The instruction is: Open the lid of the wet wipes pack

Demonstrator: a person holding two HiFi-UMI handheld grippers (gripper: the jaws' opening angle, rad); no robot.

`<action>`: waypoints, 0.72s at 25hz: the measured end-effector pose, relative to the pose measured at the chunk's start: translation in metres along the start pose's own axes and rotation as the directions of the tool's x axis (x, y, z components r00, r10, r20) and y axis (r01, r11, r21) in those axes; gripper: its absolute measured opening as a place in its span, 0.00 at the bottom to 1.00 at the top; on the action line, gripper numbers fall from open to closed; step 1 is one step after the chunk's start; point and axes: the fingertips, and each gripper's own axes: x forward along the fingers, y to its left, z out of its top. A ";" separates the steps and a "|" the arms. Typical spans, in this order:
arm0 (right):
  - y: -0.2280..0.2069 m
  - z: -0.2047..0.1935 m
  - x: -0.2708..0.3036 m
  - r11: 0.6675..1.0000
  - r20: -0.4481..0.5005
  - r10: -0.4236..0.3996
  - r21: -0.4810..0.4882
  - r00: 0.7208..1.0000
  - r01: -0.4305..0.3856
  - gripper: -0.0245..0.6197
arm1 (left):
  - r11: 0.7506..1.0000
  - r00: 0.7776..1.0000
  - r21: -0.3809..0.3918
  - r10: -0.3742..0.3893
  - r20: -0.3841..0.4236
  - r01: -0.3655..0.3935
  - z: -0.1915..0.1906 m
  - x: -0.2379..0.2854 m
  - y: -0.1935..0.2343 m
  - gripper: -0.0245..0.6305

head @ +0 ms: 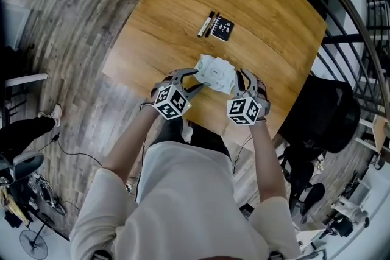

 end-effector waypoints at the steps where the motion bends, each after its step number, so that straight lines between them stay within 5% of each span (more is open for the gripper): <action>1: -0.001 0.003 -0.007 1.000 0.002 -0.004 0.013 1.000 0.004 0.11 | 1.000 1.000 0.002 0.005 0.001 -0.005 0.002 -0.006 0.000 0.32; 10: -0.004 0.026 -0.084 0.972 0.052 0.001 0.237 0.999 -0.013 0.10 | 0.994 0.994 0.061 0.090 0.061 -0.093 0.045 -0.070 -0.002 0.28; 18: -0.004 0.032 -0.143 0.905 0.093 0.021 0.422 0.995 -0.058 0.10 | 0.993 0.992 0.058 0.103 0.079 -0.107 0.074 -0.103 -0.016 0.23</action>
